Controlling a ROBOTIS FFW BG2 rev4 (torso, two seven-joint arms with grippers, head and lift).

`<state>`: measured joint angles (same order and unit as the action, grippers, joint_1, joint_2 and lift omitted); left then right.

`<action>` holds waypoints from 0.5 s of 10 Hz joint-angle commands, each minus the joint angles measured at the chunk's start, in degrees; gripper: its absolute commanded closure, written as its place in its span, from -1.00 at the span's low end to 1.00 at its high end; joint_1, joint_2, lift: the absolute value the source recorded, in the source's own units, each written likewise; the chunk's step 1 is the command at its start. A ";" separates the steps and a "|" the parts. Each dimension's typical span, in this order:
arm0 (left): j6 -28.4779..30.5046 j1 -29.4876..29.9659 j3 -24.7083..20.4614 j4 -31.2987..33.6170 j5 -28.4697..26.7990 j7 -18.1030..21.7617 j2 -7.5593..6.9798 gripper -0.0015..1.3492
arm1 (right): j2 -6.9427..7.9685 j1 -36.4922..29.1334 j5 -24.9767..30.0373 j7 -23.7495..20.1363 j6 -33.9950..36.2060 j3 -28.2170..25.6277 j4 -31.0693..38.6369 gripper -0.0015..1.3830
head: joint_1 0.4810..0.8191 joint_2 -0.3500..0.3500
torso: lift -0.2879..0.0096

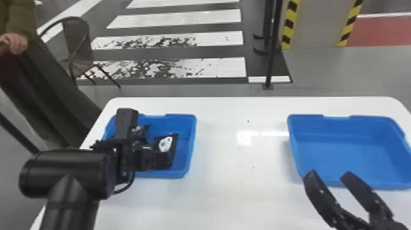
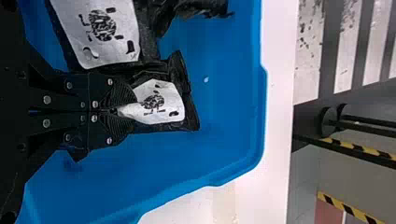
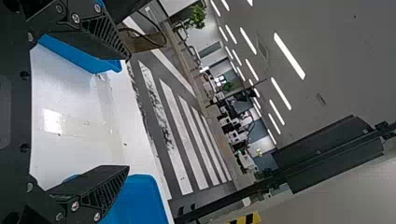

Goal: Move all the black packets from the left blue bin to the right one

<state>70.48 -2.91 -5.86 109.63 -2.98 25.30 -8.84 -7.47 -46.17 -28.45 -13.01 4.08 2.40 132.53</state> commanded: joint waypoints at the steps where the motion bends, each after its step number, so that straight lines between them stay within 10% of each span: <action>1: -0.17 2.49 -1.80 6.87 -0.45 0.28 -0.04 0.79 | -0.09 -0.10 0.00 0.00 0.00 0.00 0.15 -0.72 | 0.27 0.45 | -0.01; 5: -5.52 9.52 -0.65 19.67 7.32 0.90 -0.57 0.79 | -2.28 4.69 -2.06 -2.37 5.34 1.71 2.26 -0.72 | 0.27 0.44 | -0.01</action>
<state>66.21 5.33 -7.10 127.71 2.80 26.18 -9.26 -9.16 -43.04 -29.76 -15.29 7.40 3.66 134.30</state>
